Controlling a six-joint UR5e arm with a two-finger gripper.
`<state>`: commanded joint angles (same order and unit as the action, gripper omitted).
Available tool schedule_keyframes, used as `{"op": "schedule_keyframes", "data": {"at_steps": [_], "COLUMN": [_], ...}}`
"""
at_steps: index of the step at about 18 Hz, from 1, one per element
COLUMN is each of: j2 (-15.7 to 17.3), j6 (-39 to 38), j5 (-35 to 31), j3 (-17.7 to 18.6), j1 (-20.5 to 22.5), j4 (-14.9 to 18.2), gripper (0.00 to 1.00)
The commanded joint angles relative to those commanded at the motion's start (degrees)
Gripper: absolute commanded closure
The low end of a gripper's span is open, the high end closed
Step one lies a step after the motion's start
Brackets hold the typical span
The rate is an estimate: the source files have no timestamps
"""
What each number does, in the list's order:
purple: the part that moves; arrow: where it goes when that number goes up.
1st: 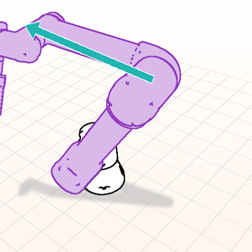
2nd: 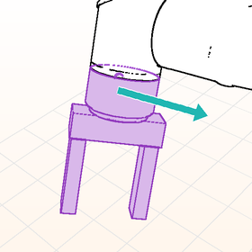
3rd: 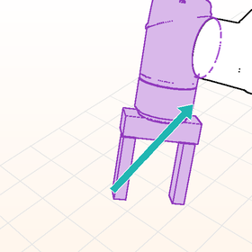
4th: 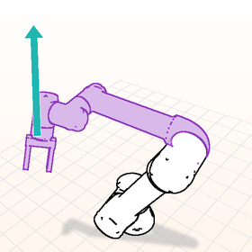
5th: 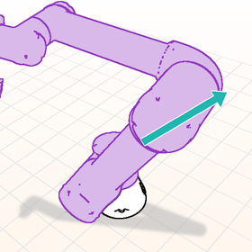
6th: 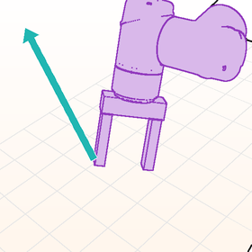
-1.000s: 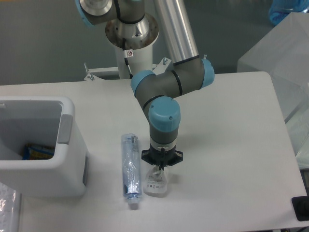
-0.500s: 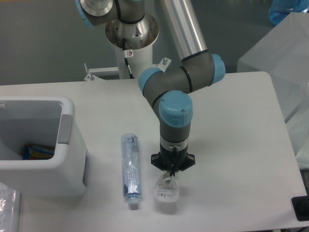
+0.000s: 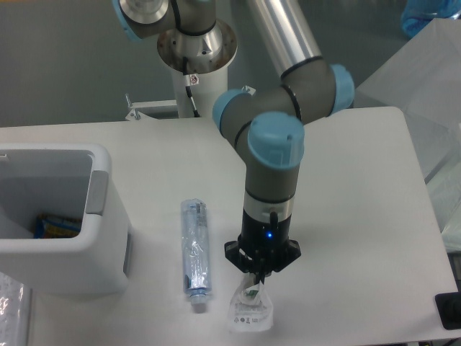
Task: Place the trash in the trash can
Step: 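Lift the bag and carry it over the white trash bin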
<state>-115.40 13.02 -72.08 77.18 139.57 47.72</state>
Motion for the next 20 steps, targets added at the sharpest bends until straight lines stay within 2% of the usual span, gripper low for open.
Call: {"op": "schedule_keyframes", "data": {"at_steps": [2, 9, 12, 20], "j2": [1.1, 9.1, 11.2, 14.7], "j6": [-2.5, -10.9, -12.8, -11.6], "j5": [0.8, 1.9, 2.1, 1.8], "j3": [-1.1, -0.4, -0.4, 0.4], "j1": [-0.1, -1.8, -5.4, -15.8], "j4": [-0.1, 0.0, 0.0, -0.1], "gripper": [0.97, 0.96, 0.96, 0.96]}}
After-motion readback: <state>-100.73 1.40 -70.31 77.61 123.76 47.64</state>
